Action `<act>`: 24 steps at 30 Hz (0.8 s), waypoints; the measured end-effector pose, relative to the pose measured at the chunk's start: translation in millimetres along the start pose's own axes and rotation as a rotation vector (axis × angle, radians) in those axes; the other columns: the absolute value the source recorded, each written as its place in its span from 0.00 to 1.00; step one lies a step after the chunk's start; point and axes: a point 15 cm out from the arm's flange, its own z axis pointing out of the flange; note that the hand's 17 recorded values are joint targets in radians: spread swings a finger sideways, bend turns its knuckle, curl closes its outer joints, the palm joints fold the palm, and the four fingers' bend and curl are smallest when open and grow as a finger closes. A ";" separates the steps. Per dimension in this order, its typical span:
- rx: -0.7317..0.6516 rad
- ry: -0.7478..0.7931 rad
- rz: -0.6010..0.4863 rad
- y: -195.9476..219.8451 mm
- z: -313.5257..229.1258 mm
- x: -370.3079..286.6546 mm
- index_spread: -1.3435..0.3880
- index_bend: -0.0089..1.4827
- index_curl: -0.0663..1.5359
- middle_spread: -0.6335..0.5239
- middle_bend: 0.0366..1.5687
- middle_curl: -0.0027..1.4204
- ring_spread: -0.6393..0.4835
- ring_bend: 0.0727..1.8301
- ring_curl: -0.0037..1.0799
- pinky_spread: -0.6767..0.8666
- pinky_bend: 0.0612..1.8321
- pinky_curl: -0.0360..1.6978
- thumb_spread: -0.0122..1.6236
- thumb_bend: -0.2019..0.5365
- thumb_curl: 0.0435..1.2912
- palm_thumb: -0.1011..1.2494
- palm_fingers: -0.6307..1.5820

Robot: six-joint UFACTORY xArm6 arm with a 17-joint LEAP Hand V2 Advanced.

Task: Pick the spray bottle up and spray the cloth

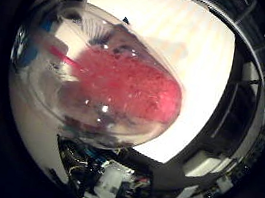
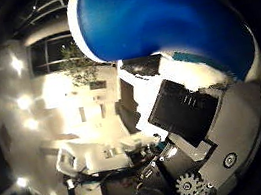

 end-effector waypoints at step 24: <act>-0.314 0.515 -0.188 -42.5 63.3 -50.4 0.67 0.80 0.50 0.50 0.88 0.42 0.43 0.80 0.57 0.35 0.51 0.86 0.64 0.26 0.54 0.86 0.82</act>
